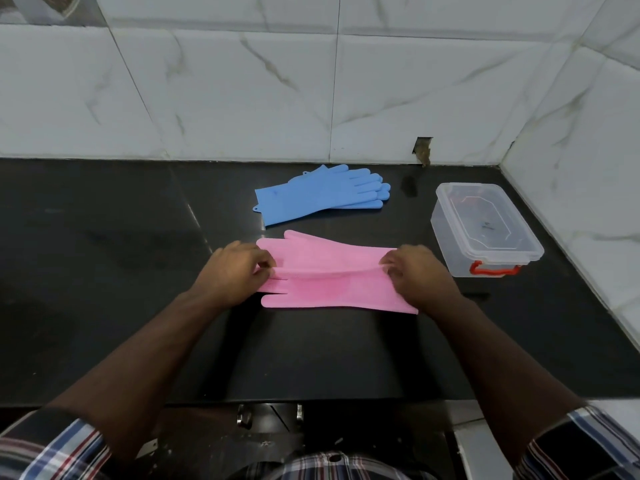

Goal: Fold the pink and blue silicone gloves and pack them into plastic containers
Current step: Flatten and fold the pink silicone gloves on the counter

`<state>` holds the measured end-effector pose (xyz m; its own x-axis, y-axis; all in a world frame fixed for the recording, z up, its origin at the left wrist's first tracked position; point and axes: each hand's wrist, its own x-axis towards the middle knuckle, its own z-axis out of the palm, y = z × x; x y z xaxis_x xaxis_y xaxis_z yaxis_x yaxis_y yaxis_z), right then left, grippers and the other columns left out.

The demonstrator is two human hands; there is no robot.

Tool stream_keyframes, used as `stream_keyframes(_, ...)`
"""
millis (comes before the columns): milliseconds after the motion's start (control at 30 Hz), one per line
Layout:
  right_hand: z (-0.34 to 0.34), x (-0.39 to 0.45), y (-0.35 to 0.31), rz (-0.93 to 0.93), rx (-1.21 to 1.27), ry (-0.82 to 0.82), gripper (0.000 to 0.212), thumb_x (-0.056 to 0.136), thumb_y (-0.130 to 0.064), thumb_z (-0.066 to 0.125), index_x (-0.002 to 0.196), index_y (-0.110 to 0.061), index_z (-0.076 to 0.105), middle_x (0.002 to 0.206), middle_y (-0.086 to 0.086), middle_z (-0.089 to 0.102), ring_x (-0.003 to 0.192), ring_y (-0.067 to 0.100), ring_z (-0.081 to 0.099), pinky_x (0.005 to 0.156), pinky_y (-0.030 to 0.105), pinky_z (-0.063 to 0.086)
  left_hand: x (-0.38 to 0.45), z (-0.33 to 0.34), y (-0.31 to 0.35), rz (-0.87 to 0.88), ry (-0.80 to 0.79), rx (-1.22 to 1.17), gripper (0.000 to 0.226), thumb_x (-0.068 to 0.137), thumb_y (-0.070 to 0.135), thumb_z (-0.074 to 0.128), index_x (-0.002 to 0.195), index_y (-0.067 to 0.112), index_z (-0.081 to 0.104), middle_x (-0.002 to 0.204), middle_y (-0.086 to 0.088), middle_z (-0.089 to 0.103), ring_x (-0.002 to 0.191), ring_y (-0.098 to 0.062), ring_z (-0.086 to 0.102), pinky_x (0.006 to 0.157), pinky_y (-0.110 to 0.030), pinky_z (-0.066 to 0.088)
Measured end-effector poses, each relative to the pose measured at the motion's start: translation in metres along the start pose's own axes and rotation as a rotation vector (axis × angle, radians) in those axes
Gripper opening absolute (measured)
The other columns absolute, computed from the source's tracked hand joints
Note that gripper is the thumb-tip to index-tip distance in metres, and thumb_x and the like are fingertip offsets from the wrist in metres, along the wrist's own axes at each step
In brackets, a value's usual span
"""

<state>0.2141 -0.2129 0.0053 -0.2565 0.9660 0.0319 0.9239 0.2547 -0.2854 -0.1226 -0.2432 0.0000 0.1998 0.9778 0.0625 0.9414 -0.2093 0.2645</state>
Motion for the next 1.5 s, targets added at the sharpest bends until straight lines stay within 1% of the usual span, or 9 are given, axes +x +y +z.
stream_keyframes(200,-0.03,-0.006,-0.007,-0.067,0.038,0.348,0.021,0.093,-0.01,0.061,0.112,-0.011,0.072,0.108,0.009,0.072,0.101,0.025,0.062,0.094,0.042,0.05,-0.008,-0.015,0.014,0.076,0.164,-0.155,0.008,0.091,0.029,0.065,0.096,0.028,0.071,0.091,0.01,0.063,0.086,-0.013,0.056,0.076,-0.036,0.048)
stream_keyframes(400,-0.004,-0.04,0.022,0.198,0.089,-0.104,0.032,0.085,-0.009,0.064,0.11,-0.027,0.072,0.123,-0.001,0.067,0.108,0.016,0.059,0.1,0.038,0.047,-0.031,0.007,0.02,0.071,0.072,-0.204,0.009,0.091,0.035,0.065,0.096,0.032,0.072,0.099,0.017,0.066,0.09,-0.006,0.057,0.079,-0.031,0.047)
stream_keyframes(533,0.011,-0.039,0.022,0.137,0.158,-0.095,0.028,0.084,-0.02,0.067,0.11,-0.029,0.072,0.116,-0.008,0.069,0.096,0.005,0.058,0.092,0.029,0.048,-0.021,0.015,0.002,-0.241,0.183,-0.306,0.011,0.091,0.027,0.064,0.099,0.024,0.072,0.095,0.009,0.064,0.088,-0.01,0.059,0.076,-0.032,0.046)
stream_keyframes(633,0.017,-0.034,0.015,0.064,0.175,-0.13,0.028,0.084,-0.029,0.073,0.112,-0.029,0.072,0.115,-0.008,0.068,0.096,0.005,0.056,0.088,0.026,0.044,-0.013,0.02,-0.009,-0.461,0.111,-0.408,0.02,0.091,0.033,0.067,0.107,0.021,0.07,0.097,0.009,0.065,0.089,-0.012,0.061,0.079,-0.028,0.044)
stream_keyframes(733,0.027,-0.031,0.009,-0.001,0.131,-0.177,0.032,0.085,-0.035,0.072,0.115,-0.027,0.071,0.114,-0.005,0.068,0.1,0.009,0.058,0.089,0.028,0.046,-0.009,0.025,-0.014,-0.576,0.036,-0.484,0.018,0.09,0.041,0.066,0.092,0.023,0.071,0.086,0.008,0.071,0.085,-0.018,0.068,0.077,-0.031,0.053)
stream_keyframes(900,0.032,-0.014,0.003,0.022,0.179,-0.085,0.024,0.09,-0.028,0.065,0.111,-0.02,0.074,0.112,-0.004,0.071,0.092,0.008,0.058,0.085,0.024,0.041,0.002,0.021,-0.008,-0.599,0.103,-0.537,0.012,0.089,0.032,0.067,0.082,0.023,0.071,0.081,0.008,0.071,0.083,-0.017,0.068,0.068,-0.029,0.048)
stream_keyframes(1100,0.022,0.028,-0.011,0.076,0.239,-0.047,0.025,0.09,-0.022,0.063,0.113,-0.017,0.072,0.113,0.0,0.073,0.1,0.016,0.064,0.087,0.024,0.041,0.035,0.009,0.017,-0.437,0.126,-0.402,0.013,0.093,0.024,0.061,0.086,0.022,0.072,0.086,0.008,0.069,0.089,-0.017,0.066,0.079,-0.03,0.051)
stream_keyframes(1333,0.018,0.056,-0.015,0.169,-0.073,-0.168,0.032,0.096,-0.032,0.056,0.127,-0.027,0.062,0.128,0.001,0.062,0.121,0.025,0.05,0.101,0.047,0.039,0.068,0.013,0.039,-0.452,-0.04,-0.352,0.023,0.093,0.04,0.061,0.084,0.021,0.07,0.092,-0.003,0.072,0.093,-0.027,0.066,0.09,-0.046,0.055)
stream_keyframes(1500,0.016,0.059,-0.015,0.16,-0.027,-0.172,0.018,0.095,-0.024,0.056,0.105,-0.022,0.07,0.109,0.002,0.067,0.103,0.024,0.057,0.095,0.044,0.047,0.076,0.017,0.043,-0.529,-0.084,-0.348,0.025,0.093,0.045,0.06,0.076,0.026,0.058,0.096,-0.001,0.069,0.098,-0.025,0.062,0.098,-0.049,0.048)
